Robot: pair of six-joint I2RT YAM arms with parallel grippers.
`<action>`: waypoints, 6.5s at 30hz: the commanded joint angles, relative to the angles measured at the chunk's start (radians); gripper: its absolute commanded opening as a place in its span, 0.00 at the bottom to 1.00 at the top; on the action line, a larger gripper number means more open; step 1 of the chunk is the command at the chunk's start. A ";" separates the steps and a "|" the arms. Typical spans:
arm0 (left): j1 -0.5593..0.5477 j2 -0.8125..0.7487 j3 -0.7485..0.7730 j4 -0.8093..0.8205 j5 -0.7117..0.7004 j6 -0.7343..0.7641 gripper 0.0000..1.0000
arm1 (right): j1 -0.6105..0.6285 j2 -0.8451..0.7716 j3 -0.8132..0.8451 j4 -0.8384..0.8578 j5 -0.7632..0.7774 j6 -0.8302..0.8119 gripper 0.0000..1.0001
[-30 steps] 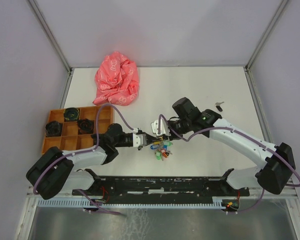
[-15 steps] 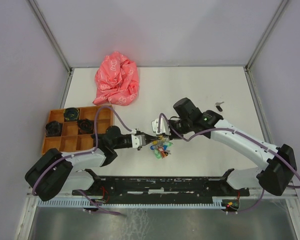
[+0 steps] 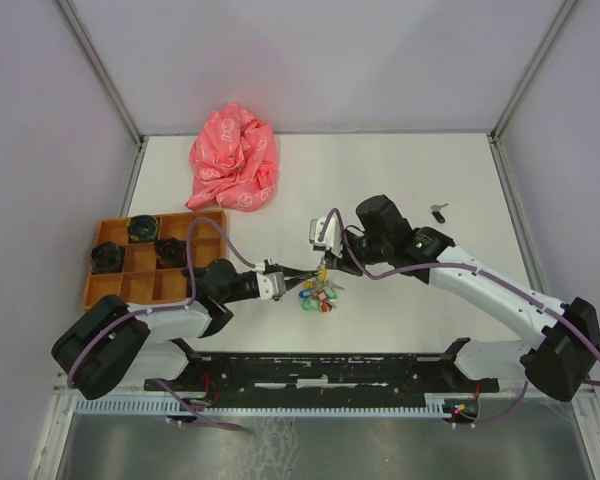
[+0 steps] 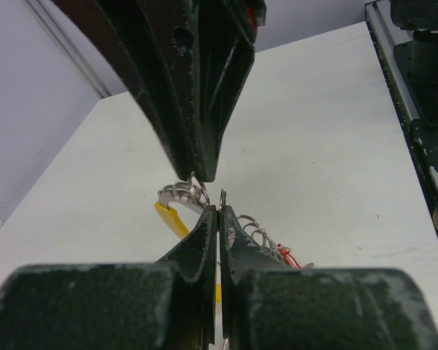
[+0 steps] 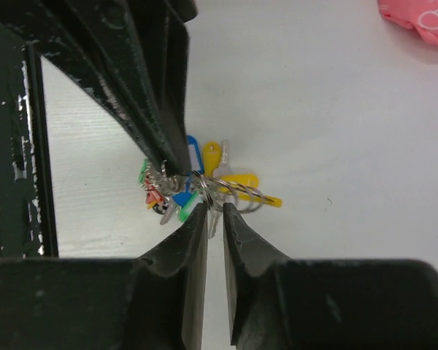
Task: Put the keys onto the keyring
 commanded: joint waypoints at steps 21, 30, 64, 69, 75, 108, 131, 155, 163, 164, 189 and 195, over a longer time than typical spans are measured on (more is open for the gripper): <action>0.030 0.023 0.045 0.039 -0.360 -0.441 0.03 | -0.162 -0.048 -0.025 0.162 0.729 0.642 1.00; 0.136 -0.030 0.117 -0.253 -0.487 -0.632 0.03 | -0.228 0.091 0.092 0.053 0.717 0.630 1.00; 0.149 -0.059 0.222 -0.601 -0.437 -0.504 0.03 | -0.883 0.813 0.501 -0.068 0.412 0.725 0.64; 0.148 -0.072 0.219 -0.599 -0.436 -0.498 0.03 | -0.884 0.799 0.465 -0.106 0.405 0.721 0.49; 0.145 -0.092 0.213 -0.598 -0.437 -0.498 0.03 | -0.865 0.708 0.335 -0.106 0.396 0.746 0.31; 0.139 -0.140 0.215 -0.632 -0.441 -0.475 0.03 | -0.277 0.403 0.110 -0.124 0.389 0.791 0.64; 0.140 -0.137 0.219 -0.642 -0.432 -0.456 0.03 | -0.302 0.493 0.043 -0.118 0.163 0.754 0.66; 0.140 -0.116 0.223 -0.650 -0.424 -0.445 0.03 | -0.249 0.475 0.165 -0.182 0.293 0.660 0.36; 0.140 -0.112 0.226 -0.653 -0.420 -0.442 0.03 | -0.268 0.556 0.186 -0.155 0.213 0.640 0.34; 0.139 -0.112 0.226 -0.653 -0.420 -0.442 0.03 | -0.268 0.564 0.187 -0.152 0.207 0.639 0.33; 0.140 -0.110 0.229 -0.654 -0.412 -0.443 0.03 | -0.269 0.606 0.172 -0.126 0.157 0.614 0.30; 0.140 -0.110 0.228 -0.654 -0.411 -0.444 0.03 | -0.270 0.585 0.177 -0.156 0.158 0.599 0.14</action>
